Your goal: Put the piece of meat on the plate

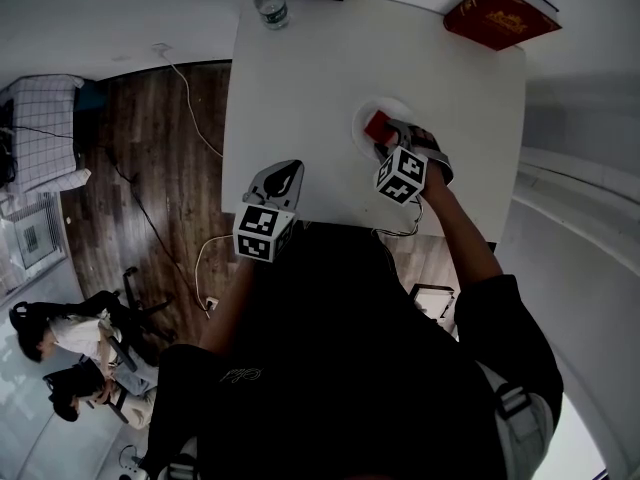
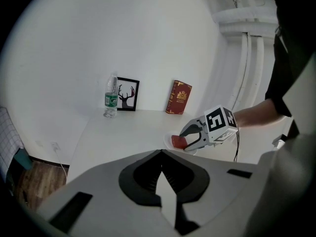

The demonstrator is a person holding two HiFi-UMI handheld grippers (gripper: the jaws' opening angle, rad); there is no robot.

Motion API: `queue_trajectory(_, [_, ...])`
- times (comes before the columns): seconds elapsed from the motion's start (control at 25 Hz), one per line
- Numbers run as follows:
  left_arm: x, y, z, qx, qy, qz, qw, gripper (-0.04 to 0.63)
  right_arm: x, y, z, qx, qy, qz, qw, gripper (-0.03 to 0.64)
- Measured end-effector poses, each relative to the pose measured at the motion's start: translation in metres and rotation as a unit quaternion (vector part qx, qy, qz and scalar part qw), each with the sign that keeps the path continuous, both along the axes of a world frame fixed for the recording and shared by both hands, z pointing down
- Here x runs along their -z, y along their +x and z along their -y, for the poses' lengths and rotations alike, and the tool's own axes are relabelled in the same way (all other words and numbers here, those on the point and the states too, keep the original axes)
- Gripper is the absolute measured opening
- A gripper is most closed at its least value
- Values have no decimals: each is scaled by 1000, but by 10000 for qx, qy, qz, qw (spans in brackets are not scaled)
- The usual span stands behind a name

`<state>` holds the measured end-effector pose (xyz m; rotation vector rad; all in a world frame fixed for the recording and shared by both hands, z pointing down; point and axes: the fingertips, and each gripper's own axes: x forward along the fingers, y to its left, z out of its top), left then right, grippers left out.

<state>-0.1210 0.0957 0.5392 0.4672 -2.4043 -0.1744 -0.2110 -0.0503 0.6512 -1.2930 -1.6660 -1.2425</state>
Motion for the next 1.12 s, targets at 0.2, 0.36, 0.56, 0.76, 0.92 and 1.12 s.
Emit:
queue_trajectory(0.2, [2,-3,5,-23,-11,14,10000,3,5,-1,-1,-239,-270,-204,9991,238])
queue_trajectory(0.36, [2,-6,10,-14,-20,-19,10000,3,9,-3,0,-392,-478,-304,9976,238])
queue_trajectory(0.56, [-1,-5,23,115,10,-92,9999,3,18,-3,-1,-407,-891,-354,9946,237])
queue_trajectory(0.76, [-8,-5,37,107,30,-189,9998,3,32,-7,-3,-518,-1460,-271,9876,177])
queue_trajectory(0.92, [-8,-5,43,25,88,-130,9999,3,57,-6,-2,-1101,-2252,-355,9674,34])
queue_trajectory(1.12, [-7,-5,54,-288,127,-93,9995,3,74,1,6,-1672,-2589,-262,9509,25])
